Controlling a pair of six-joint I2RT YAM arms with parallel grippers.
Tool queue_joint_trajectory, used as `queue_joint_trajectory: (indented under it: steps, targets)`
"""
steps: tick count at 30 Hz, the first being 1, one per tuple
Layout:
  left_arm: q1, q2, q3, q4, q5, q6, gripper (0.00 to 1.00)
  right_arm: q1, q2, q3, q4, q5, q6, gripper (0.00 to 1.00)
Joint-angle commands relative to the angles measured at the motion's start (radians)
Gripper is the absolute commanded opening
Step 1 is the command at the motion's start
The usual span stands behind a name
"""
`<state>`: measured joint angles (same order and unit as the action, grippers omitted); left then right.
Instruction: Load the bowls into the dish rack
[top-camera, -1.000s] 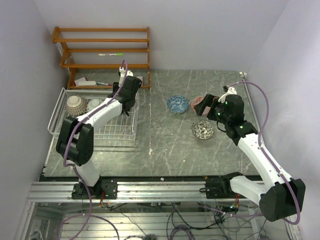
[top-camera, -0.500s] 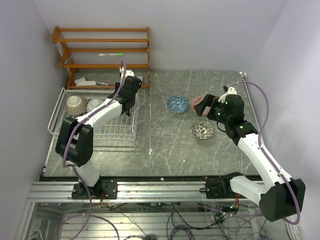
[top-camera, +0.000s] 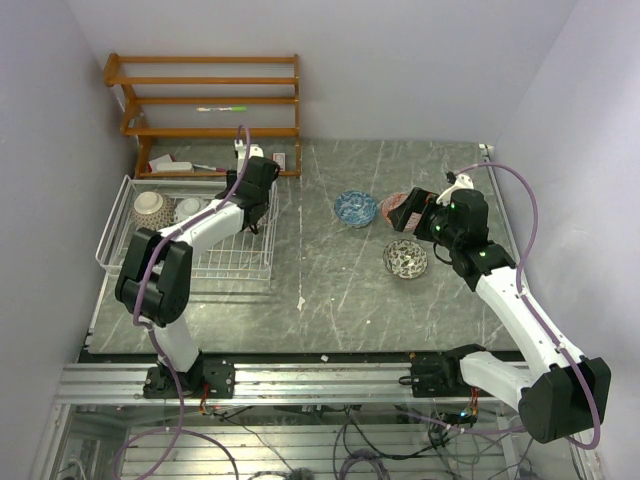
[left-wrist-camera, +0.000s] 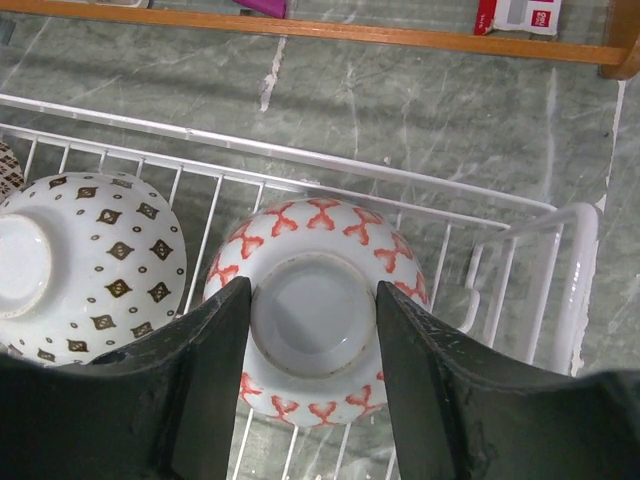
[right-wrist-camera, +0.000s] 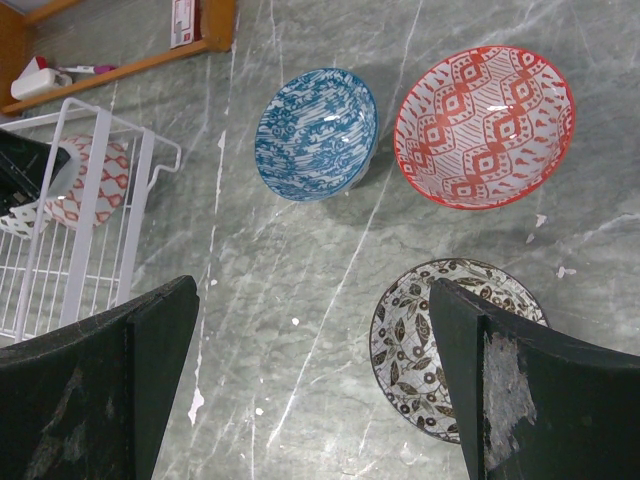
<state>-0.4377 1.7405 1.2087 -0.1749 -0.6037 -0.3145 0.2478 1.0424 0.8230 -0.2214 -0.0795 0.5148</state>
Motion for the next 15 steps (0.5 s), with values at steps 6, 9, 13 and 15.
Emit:
queue_joint_trajectory:
  steps: [6,9,13,15]
  targets:
    - [0.019,0.014,-0.014,0.049,-0.013,-0.006,0.74,-0.008,-0.012,-0.010,0.025,0.003,-0.014,1.00]
    - [0.020,-0.006,-0.009,0.029,-0.028,0.002,0.84,-0.007,-0.012,-0.006,0.021,0.001,-0.012,1.00]
    - [0.021,-0.086,-0.005,-0.006,-0.028,0.006,0.99,-0.007,-0.022,0.012,-0.001,0.001,-0.009,1.00]
    - [0.021,-0.139,0.001,-0.030,-0.019,0.007,1.00,-0.007,-0.034,0.022,-0.015,0.005,-0.009,1.00]
